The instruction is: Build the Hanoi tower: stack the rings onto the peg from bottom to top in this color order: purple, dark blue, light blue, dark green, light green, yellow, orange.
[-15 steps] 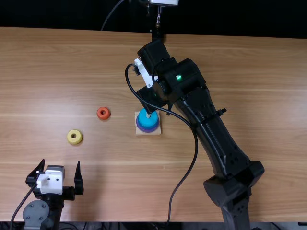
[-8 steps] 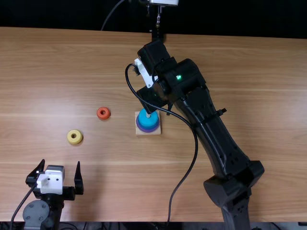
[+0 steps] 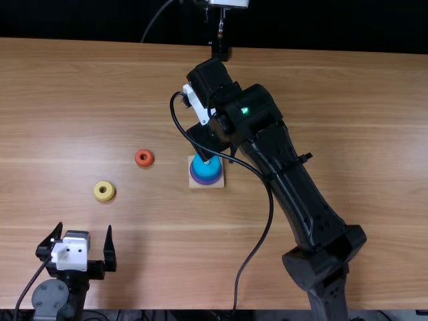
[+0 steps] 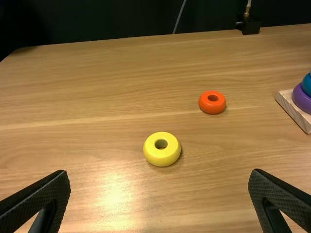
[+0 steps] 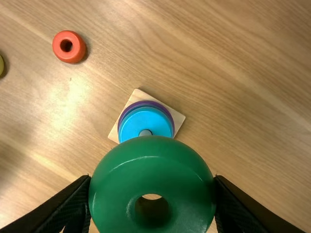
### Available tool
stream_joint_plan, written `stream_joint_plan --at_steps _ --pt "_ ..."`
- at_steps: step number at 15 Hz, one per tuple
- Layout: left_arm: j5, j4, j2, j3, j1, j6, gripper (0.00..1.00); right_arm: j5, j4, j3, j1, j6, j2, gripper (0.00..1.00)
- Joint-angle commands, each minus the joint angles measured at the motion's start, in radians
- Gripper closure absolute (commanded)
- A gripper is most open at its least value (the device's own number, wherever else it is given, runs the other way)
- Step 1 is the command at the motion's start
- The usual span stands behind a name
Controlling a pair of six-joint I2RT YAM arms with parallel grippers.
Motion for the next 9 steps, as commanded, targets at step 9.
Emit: stream_joint_plan --at_steps 9 --pt "0.008 -0.080 -0.012 -0.105 -0.005 -0.003 0.00 -0.004 -0.001 0.031 0.037 0.007 0.025 1.00"
